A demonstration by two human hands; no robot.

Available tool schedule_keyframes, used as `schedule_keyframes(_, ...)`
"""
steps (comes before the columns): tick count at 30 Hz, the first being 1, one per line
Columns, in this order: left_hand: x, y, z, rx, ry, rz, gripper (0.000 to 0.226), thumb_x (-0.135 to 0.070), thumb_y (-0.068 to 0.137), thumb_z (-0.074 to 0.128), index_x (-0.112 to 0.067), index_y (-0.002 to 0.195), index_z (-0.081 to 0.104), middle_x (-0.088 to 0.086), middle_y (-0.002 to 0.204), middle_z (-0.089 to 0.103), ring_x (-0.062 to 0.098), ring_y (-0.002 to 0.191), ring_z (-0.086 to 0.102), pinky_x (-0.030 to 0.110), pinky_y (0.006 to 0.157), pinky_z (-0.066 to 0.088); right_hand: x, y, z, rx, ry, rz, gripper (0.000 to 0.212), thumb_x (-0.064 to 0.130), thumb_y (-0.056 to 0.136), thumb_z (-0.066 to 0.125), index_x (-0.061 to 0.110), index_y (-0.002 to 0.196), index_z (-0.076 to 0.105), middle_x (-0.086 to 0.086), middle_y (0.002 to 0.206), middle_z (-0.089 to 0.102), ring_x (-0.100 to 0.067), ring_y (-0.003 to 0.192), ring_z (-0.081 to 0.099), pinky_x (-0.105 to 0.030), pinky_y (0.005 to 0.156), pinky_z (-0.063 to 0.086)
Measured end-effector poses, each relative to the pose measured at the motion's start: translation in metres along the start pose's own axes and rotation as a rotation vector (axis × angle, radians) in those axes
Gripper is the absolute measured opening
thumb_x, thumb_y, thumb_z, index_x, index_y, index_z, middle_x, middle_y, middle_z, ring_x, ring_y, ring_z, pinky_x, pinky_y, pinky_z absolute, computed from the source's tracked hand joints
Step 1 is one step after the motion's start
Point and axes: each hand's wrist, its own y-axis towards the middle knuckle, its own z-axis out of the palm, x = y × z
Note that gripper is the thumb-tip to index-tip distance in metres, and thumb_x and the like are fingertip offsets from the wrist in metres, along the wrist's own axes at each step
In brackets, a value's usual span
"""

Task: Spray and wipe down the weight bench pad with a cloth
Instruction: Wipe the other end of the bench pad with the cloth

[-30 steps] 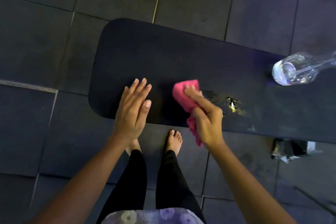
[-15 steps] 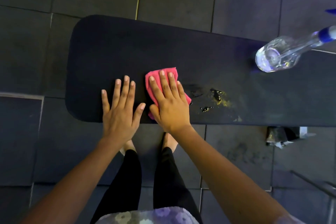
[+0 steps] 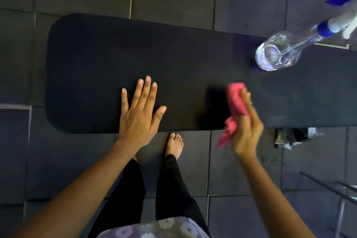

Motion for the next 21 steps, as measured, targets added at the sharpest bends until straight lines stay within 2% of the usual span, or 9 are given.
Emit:
schedule_keyframes(1, -0.001, 0.000, 0.000, -0.005, -0.008, -0.001, 0.065, -0.050, 0.101, 0.017, -0.012, 0.153, 0.012, 0.006, 0.162, 0.007, 0.019, 0.150, 0.001, 0.053, 0.119, 0.000, -0.001, 0.011, -0.012, -0.080, -0.049, 0.004, 0.063, 0.014, 0.081, 0.037, 0.025, 0.143, 0.046, 0.000, 0.105, 0.073, -0.018, 0.089, 0.065, -0.037, 0.090, 0.052)
schedule_keyframes(3, 0.001, 0.000, 0.000, -0.012, -0.008, -0.002, 0.065, -0.050, 0.100, 0.017, -0.012, 0.153, 0.012, 0.006, 0.162, 0.007, 0.019, 0.150, 0.001, 0.053, 0.119, 0.000, -0.011, 0.033, -0.024, -0.094, -0.289, -0.044, 0.069, 0.015, 0.081, 0.035, 0.021, 0.149, 0.035, 0.005, 0.147, 0.043, -0.028, 0.134, 0.043, -0.045, 0.118, 0.025)
schedule_keyframes(4, 0.002, 0.000, 0.001, -0.013, -0.001, -0.002, 0.065, -0.050, 0.100, 0.017, -0.012, 0.153, 0.012, 0.006, 0.162, 0.007, 0.019, 0.150, 0.001, 0.053, 0.119, 0.001, -0.018, 0.041, -0.023, -0.076, -0.445, -0.085, 0.070, 0.015, 0.081, 0.034, 0.014, 0.151, 0.031, 0.003, 0.154, 0.030, -0.028, 0.145, 0.026, -0.043, 0.122, 0.012)
schedule_keyframes(5, 0.002, 0.000, 0.002, -0.012, 0.008, -0.001, 0.065, -0.050, 0.100, 0.017, -0.012, 0.153, 0.012, 0.006, 0.162, 0.007, 0.019, 0.150, 0.002, 0.054, 0.119, 0.001, -0.025, 0.045, -0.018, -0.077, -0.540, -0.126, 0.071, 0.017, 0.080, 0.033, 0.007, 0.150, 0.029, -0.003, 0.156, 0.028, -0.030, 0.148, 0.018, -0.045, 0.122, 0.009)
schedule_keyframes(7, 0.003, -0.001, 0.004, -0.013, 0.026, 0.003, 0.067, -0.051, 0.100, 0.016, -0.011, 0.153, 0.012, 0.006, 0.162, 0.007, 0.020, 0.150, 0.003, 0.055, 0.119, 0.003, -0.030, 0.044, -0.002, -0.128, -0.598, -0.127, 0.073, 0.023, 0.079, 0.030, -0.001, 0.148, 0.030, -0.015, 0.155, 0.032, -0.034, 0.146, 0.021, -0.048, 0.120, 0.014)
schedule_keyframes(11, 0.002, 0.000, 0.006, -0.019, 0.026, 0.001, 0.068, -0.052, 0.099, 0.015, -0.011, 0.153, 0.012, 0.006, 0.162, 0.007, 0.020, 0.150, 0.003, 0.055, 0.119, 0.003, -0.024, 0.021, 0.032, -0.132, -0.584, -0.163, 0.075, 0.024, 0.077, 0.033, -0.001, 0.148, 0.031, -0.015, 0.154, 0.036, -0.034, 0.145, 0.027, -0.041, 0.116, 0.020)
schedule_keyframes(15, 0.003, 0.000, 0.005, -0.063, -0.029, 0.004, 0.065, -0.049, 0.100, 0.015, -0.011, 0.153, 0.017, 0.006, 0.162, 0.011, 0.019, 0.149, 0.006, 0.054, 0.119, 0.003, -0.014, -0.009, 0.069, 0.021, -0.552, -0.253, 0.075, 0.022, 0.076, 0.036, -0.004, 0.146, 0.033, -0.017, 0.154, 0.033, -0.033, 0.145, 0.025, -0.038, 0.120, 0.016)
schedule_keyframes(18, 0.003, 0.000, 0.003, -0.165, -0.253, 0.006, 0.062, -0.046, 0.102, 0.011, -0.010, 0.150, 0.027, 0.005, 0.158, 0.024, 0.017, 0.148, 0.014, 0.053, 0.119, 0.007, -0.001, -0.026, 0.089, 0.157, -0.459, -0.311, 0.070, 0.025, 0.081, 0.035, -0.001, 0.147, 0.034, -0.016, 0.154, 0.034, -0.028, 0.147, 0.023, -0.042, 0.121, 0.017)
schedule_keyframes(21, 0.008, -0.006, -0.002, -0.289, -0.507, 0.010, 0.060, -0.041, 0.103, 0.013, -0.004, 0.145, 0.036, 0.009, 0.154, 0.033, 0.021, 0.146, 0.023, 0.049, 0.120, 0.014, 0.003, -0.033, 0.099, 0.350, -0.307, -0.316, 0.061, 0.023, 0.085, 0.035, 0.007, 0.143, 0.045, -0.015, 0.145, 0.049, -0.031, 0.139, 0.039, -0.047, 0.116, 0.029)
